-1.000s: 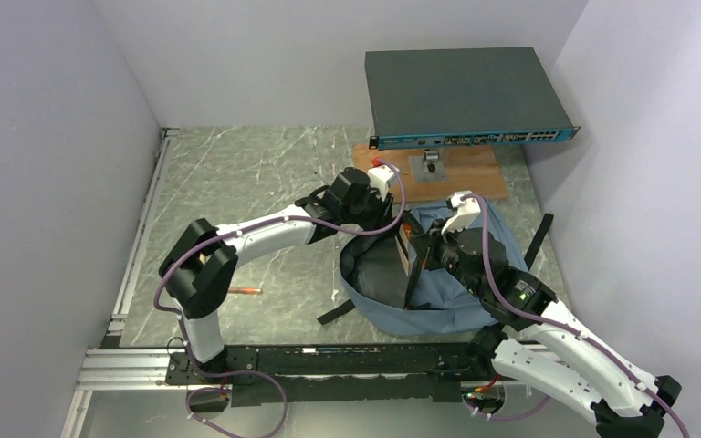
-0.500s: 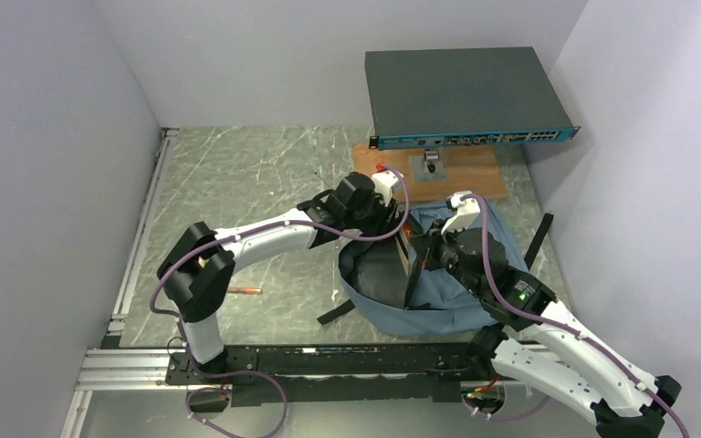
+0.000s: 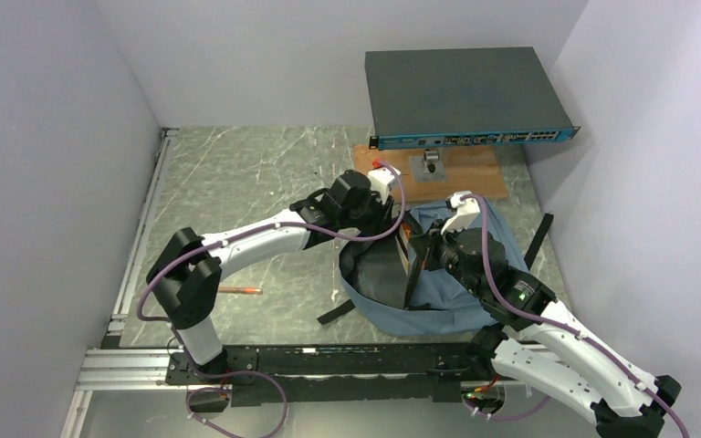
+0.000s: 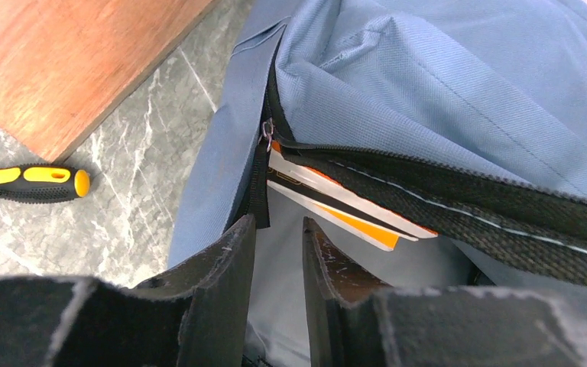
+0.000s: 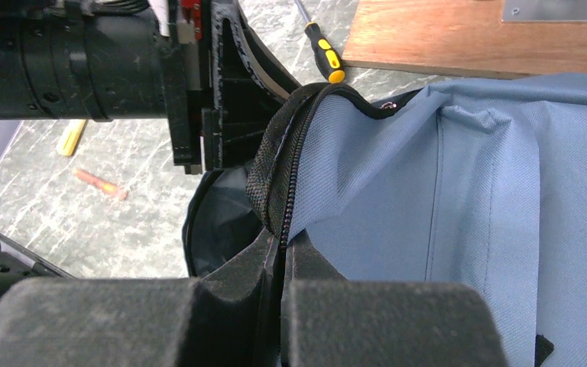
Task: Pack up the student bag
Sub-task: Zip the student bag at the center of the board.
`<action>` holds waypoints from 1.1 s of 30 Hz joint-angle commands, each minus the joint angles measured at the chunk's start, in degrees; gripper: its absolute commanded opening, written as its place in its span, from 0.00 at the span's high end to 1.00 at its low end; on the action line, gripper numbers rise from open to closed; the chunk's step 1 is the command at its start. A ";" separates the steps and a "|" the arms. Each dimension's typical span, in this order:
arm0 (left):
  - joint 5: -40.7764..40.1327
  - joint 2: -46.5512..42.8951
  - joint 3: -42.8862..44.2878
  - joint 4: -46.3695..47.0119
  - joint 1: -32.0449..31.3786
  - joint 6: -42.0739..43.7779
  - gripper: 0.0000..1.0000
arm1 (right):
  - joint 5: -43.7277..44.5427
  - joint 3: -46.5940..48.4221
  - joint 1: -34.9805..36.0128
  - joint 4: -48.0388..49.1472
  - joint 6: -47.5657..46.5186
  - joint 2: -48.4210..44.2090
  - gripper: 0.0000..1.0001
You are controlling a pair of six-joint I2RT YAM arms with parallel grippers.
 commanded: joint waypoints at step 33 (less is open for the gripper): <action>-3.81 11.31 13.54 -7.43 -0.64 1.67 0.78 | -2.71 -0.27 0.11 4.08 1.95 -1.03 1.00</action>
